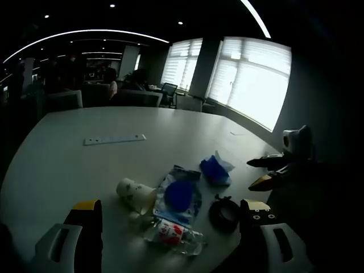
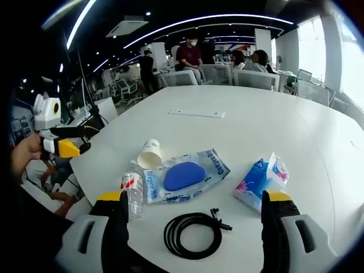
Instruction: Arrange the tabletop items into an orderly group along one side of the table until the central work area is clear of visible clutter.
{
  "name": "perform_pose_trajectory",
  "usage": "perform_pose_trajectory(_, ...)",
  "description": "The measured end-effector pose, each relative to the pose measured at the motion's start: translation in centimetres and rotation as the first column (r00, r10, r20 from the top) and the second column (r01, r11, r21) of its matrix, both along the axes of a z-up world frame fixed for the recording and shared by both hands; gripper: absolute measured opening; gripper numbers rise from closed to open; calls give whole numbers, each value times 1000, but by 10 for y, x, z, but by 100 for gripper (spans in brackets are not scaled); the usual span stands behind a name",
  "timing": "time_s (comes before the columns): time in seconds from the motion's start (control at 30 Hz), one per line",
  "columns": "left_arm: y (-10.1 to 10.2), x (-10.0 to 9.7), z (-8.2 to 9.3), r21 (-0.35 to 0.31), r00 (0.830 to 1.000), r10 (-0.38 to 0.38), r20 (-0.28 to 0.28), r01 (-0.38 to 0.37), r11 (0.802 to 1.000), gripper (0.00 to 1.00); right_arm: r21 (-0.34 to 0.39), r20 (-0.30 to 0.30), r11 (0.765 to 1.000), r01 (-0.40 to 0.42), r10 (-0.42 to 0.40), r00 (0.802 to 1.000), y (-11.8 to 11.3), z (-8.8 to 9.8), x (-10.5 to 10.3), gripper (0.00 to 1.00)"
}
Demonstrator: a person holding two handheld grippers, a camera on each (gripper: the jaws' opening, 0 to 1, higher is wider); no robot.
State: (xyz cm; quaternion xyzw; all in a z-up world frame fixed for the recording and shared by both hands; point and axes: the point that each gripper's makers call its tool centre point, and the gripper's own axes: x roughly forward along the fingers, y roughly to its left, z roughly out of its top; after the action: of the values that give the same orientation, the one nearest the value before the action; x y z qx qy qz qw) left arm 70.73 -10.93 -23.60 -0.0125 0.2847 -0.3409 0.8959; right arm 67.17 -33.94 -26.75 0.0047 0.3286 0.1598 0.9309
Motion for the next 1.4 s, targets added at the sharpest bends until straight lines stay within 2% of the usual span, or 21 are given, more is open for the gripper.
perform_pose_trajectory(0.63,8,0,-1,-6,1000,17,5,-17,1000,100,-12,12,1000,4,-4,1000,-1,1,3,94)
perform_pose_trajectory(0.8,4,-5,-9,0,1000,0,-18,0,1000,100,-2,12,1000,23,-23,1000,-3,-1,0,94)
perform_pose_trajectory(1.17,-18,-1,-12,-19,999,-32,-28,31,999,100,-4,15,999,47,-47,999,-12,1,-2,94)
perform_pose_trajectory(1.4,-14,1,-16,-19,999,-12,-45,11,1000,100,-1,21,999,47,-47,999,-15,2,1,94)
